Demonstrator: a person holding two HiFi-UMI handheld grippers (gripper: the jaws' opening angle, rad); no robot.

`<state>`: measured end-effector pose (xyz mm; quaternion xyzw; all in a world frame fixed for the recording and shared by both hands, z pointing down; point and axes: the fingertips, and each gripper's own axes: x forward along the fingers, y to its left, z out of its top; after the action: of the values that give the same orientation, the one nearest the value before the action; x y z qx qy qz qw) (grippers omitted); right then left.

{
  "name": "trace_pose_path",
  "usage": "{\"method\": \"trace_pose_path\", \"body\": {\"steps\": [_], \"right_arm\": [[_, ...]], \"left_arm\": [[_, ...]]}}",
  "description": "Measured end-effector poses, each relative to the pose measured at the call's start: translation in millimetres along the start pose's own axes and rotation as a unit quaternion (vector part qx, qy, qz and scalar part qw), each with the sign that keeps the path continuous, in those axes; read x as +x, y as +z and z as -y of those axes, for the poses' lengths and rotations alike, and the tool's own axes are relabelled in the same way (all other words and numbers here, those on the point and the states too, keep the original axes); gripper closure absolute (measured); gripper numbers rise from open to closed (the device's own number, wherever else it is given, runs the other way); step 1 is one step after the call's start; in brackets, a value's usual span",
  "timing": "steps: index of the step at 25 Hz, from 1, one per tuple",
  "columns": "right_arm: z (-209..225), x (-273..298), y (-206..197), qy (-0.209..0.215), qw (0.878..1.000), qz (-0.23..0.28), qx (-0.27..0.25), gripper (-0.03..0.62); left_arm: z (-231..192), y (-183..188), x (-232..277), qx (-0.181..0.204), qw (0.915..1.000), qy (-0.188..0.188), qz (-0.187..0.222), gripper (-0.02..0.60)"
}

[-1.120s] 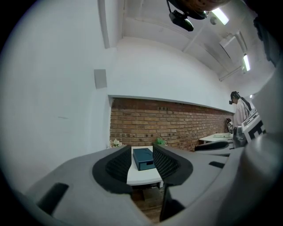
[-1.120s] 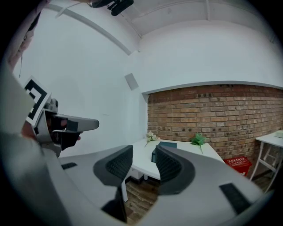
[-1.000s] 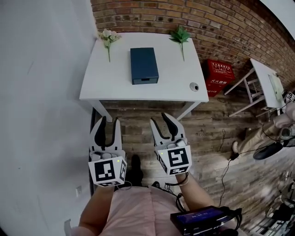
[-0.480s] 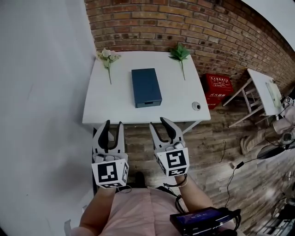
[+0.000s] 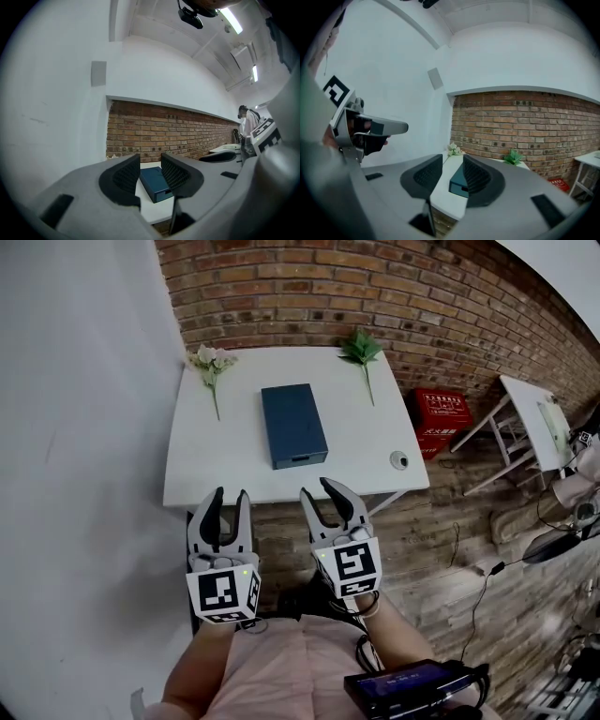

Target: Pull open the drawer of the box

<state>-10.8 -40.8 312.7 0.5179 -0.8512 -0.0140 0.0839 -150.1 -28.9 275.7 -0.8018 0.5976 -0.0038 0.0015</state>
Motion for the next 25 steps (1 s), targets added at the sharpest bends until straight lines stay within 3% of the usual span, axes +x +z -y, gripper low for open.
{"method": "trace_pose_path", "body": {"steps": [12,25], "right_arm": [[28,26,-21,0.014,1.000,-0.013,0.016,0.451],[69,83,-19,0.067,0.998,-0.006,0.016,0.451]], "left_arm": [[10,-23,40,-0.007,0.9996,-0.002,-0.027,0.439],[8,-19,108,0.007,0.9987,0.039,-0.031,0.445]]}}
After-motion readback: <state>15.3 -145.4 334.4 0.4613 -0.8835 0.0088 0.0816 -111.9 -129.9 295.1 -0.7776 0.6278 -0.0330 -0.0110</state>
